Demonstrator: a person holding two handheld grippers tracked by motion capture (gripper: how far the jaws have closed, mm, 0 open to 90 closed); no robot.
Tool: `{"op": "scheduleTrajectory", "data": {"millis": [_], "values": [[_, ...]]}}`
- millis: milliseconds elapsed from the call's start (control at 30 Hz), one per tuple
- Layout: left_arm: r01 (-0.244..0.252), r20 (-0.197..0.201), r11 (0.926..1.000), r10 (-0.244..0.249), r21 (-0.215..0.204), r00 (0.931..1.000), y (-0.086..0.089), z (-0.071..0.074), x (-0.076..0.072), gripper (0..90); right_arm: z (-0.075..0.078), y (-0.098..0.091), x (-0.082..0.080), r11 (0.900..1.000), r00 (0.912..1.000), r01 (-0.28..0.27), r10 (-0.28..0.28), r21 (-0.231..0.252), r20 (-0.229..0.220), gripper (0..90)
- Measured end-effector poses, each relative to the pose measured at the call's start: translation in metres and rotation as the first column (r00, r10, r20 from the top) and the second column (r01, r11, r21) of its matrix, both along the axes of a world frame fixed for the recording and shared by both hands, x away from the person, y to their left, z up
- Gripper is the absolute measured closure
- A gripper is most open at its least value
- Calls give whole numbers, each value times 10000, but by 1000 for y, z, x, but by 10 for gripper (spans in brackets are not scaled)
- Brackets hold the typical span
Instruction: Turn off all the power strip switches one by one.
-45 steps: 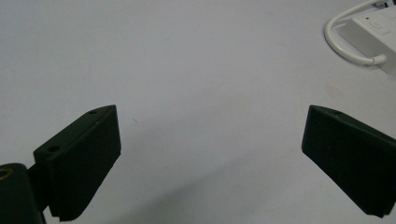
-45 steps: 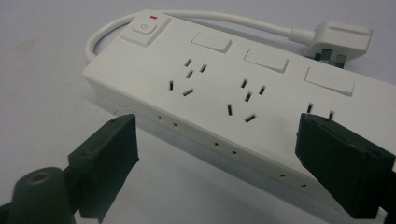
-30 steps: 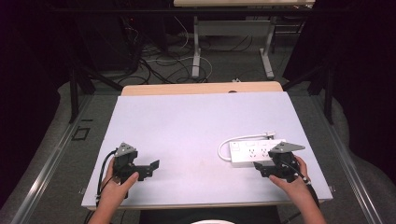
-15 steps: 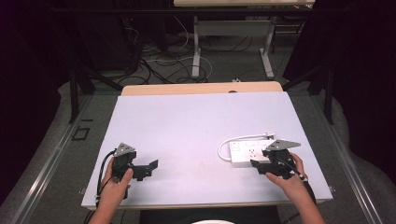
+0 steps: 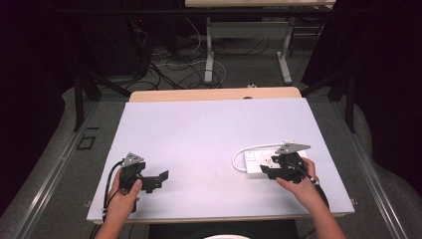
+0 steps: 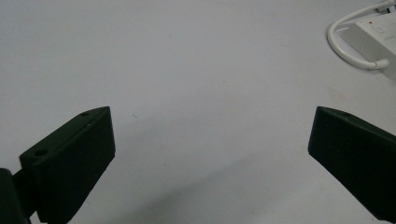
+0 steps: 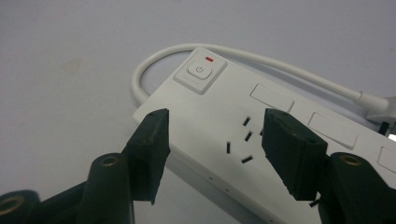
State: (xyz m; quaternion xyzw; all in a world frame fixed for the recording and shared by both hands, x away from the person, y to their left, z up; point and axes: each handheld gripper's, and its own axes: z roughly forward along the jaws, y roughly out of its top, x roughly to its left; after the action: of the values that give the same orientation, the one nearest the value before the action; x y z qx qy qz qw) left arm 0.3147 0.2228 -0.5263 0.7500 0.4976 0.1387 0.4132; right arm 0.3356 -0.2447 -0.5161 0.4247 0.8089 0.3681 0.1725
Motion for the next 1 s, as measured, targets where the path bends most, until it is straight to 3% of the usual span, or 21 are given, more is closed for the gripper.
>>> {"op": "scheduleTrajectory", "data": {"millis": [433,633,1000], "values": [[112,-201,9999,-111,44,9997,2,0,1,7,1,18,17,9996,9996,233,-229,189,-183,510],[87,-179,9999,-86,74,9998,2,0,0,8,5,28,27,9995,9993,260,-264,-157,-272,520],[44,-145,10000,-43,56,9999,4,-1,1,9,5,40,43,9990,9980,168,-193,-412,-609,622]]}}
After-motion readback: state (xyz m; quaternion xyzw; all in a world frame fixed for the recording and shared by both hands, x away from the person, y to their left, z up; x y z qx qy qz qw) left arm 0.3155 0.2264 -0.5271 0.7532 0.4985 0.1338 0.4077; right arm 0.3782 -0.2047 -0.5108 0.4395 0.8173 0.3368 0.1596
